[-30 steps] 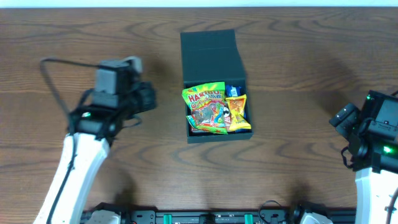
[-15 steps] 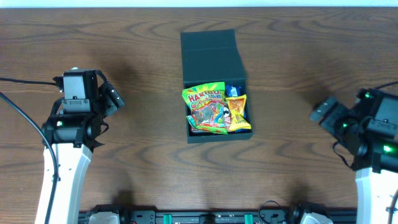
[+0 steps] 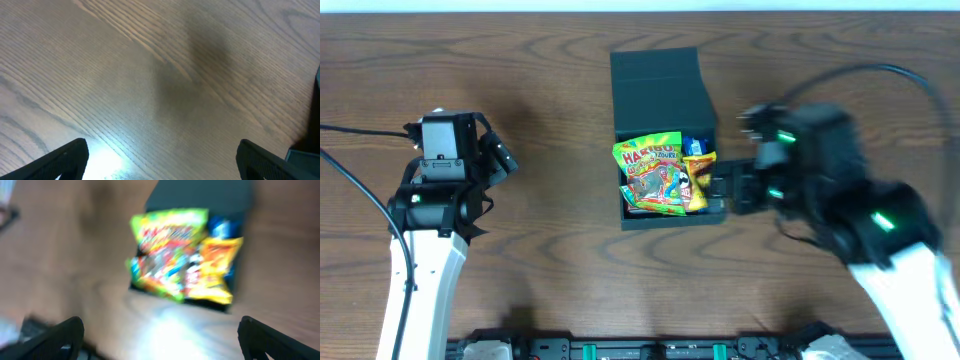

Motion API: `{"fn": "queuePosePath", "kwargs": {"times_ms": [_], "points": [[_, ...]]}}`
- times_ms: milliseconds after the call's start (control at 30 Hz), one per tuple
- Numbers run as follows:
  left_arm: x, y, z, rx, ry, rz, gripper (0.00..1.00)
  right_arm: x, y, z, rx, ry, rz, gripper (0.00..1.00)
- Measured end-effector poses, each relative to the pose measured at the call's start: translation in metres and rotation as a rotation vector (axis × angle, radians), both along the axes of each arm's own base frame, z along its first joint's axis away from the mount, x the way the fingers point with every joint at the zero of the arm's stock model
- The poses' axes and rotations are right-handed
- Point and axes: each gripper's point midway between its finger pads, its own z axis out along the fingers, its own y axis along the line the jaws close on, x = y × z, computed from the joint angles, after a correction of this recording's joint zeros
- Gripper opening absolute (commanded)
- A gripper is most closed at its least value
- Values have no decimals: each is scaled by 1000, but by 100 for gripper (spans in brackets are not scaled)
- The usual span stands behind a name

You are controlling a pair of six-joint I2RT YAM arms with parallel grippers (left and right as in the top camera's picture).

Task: Pack container
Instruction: 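Move the right gripper over the box toward the gummy bag, then press the gummy bag and packets down into the box with the right gripper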

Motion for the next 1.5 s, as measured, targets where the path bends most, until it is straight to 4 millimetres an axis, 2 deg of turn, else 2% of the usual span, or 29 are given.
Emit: {"fn": "queuePosePath", "kwargs": {"times_ms": [67,100,167,267,333,467,533,667,767,933,1100,1300,1500], "points": [[0,0,0,0,0,0,95,7,18,-21,-13,58,61,39],[0,0,0,0,0,0,95,12,29,-32,-10,83,95,2],[0,0,0,0,0,0,95,18,51,-45,35,110,183,1],[0,0,0,0,0,0,95,16,76,-49,125,128,312,2],[0,0,0,0,0,0,95,5,89,-45,204,136,432,2],[0,0,0,0,0,0,95,-16,100,-43,322,130,591,1],[0,0,0,0,0,0,95,-20,99,-52,366,131,625,2],[0,0,0,0,0,0,95,-23,85,-87,408,155,613,2],[0,0,0,0,0,0,95,-16,74,-104,420,135,582,1],[0,0,0,0,0,0,95,8,67,-108,417,34,545,1],[0,0,0,0,0,0,95,18,71,-112,422,-29,562,1],[0,0,0,0,0,0,95,10,77,-146,430,38,599,1],[0,0,0,0,0,0,95,5,74,-178,396,64,641,1]]}}
